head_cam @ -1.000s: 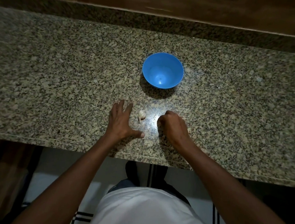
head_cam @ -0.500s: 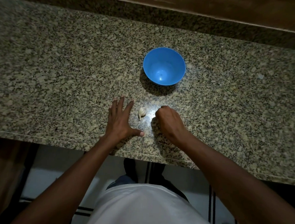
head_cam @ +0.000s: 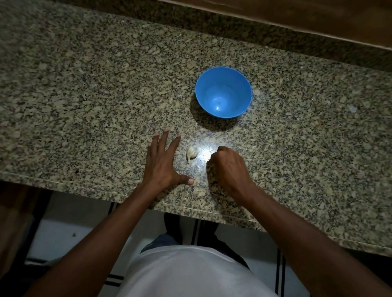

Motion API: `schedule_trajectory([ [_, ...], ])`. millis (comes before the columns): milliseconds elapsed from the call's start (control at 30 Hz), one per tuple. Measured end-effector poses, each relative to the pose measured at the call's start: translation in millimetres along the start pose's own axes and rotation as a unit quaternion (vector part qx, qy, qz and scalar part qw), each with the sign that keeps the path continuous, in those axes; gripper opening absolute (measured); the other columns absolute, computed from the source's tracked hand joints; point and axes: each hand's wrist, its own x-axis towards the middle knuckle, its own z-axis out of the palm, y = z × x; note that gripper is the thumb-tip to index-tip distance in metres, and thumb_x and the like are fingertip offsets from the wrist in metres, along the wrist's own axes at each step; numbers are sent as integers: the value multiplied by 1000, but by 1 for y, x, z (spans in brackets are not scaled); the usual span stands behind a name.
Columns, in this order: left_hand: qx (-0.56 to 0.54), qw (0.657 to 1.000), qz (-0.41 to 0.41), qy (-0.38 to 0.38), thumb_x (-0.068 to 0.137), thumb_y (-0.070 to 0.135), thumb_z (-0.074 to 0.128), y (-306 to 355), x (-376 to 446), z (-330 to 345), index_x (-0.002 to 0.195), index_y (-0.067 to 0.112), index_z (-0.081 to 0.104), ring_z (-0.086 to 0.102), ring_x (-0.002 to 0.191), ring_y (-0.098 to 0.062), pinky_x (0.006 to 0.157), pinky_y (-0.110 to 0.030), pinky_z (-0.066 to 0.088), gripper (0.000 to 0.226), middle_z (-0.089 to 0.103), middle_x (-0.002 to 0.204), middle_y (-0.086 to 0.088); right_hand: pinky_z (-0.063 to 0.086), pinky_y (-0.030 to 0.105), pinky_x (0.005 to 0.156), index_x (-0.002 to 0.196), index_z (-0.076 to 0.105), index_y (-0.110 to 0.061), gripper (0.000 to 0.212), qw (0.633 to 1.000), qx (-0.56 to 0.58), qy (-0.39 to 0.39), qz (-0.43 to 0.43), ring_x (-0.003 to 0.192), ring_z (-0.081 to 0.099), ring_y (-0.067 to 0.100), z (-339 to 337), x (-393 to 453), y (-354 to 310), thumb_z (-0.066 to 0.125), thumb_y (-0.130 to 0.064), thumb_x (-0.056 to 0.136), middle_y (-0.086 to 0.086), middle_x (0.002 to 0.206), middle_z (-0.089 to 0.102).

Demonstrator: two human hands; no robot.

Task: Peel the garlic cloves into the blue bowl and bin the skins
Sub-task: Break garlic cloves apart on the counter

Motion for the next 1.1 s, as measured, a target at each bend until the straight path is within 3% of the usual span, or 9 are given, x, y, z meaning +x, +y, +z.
schedule_trajectory([
  [67, -18, 1000, 0, 0, 54, 72, 89, 0, -1, 0, 166, 24, 17, -11, 160, -34, 127, -60, 4, 142, -6, 174, -9, 61, 39, 61, 76, 77, -3, 8, 984, 162, -14, 77, 63, 70, 26, -5, 4, 7, 73, 2, 82, 13, 75, 73],
  [100, -43, 999, 3, 15, 57, 68, 91, 1, -3, 0, 165, 22, 24, -4, 160, -34, 126, -58, 9, 135, 3, 174, -11, 63, 35, 63, 83, 81, -2, 6, 953, 273, -19, 128, 64, 74, 22, -9, 4, 11, 76, 2, 85, 14, 77, 77],
  [200, -151, 978, 58, 132, 76, 34, 91, 11, -15, -2, 144, 16, 55, 42, 138, -20, 111, -24, 36, 79, 48, 151, -8, 64, 36, 76, 106, 78, 4, 14, 802, 557, -18, 215, 78, 78, 27, -20, -7, 14, 75, 2, 93, 19, 89, 79],
  [267, -203, 959, 98, 171, 86, 13, 84, 29, -27, -7, 125, 13, 67, 58, 110, 0, 90, -6, 44, 43, 63, 128, -1, 63, 31, 81, 116, 75, 3, 22, 761, 612, -43, 209, 90, 79, 28, -25, -16, 13, 71, 3, 95, 20, 99, 80],
  [400, -259, 947, 133, 137, 91, 4, 77, 56, -32, -6, 115, 14, 75, 69, 98, -3, 78, -13, 55, 26, 72, 109, 7, 63, 27, 79, 120, 73, 6, 25, 720, 662, -52, 202, 90, 78, 25, -33, -25, 13, 68, 4, 96, 22, 103, 78],
  [600, -276, 943, 140, 121, 93, 7, 76, 62, -25, 3, 107, 18, 82, 74, 92, -4, 80, -32, 62, 19, 78, 98, 10, 62, 32, 72, 102, 79, 5, 15, 774, 605, -33, 181, 78, 72, 26, -37, -35, 8, 79, -6, 91, 19, 92, 80],
  [767, -279, 943, 114, 138, 91, 13, 80, 68, -28, 9, 102, 17, 84, 74, 82, 0, 73, -30, 63, 12, 80, 90, 9, 65, 47, 78, 93, 81, -3, 8, 809, 548, 8, 214, 75, 76, 33, -30, -39, 5, 82, -11, 90, 15, 83, 80],
  [1000, -382, 916, 8, 123, 89, 16, 82, 78, -30, 15, 95, 12, 84, 77, 76, -7, 67, -21, 61, 7, 80, 84, 5, 59, 25, 56, 88, 82, -11, 7, 873, 431, 98, 206, 63, 75, 9, -21, -39, -10, 83, -17, 91, -1, 72, 78],
  [1100, -445, 890, -33, 93, 89, 7, 81, 78, -29, 16, 96, 4, 82, 79, 77, -20, 73, -34, 65, 7, 80, 83, -4, 62, 30, 59, 90, 83, -13, 8, 908, 366, 121, 163, 64, 73, 5, -15, -41, -10, 76, -11, 94, -4, 75, 78],
])
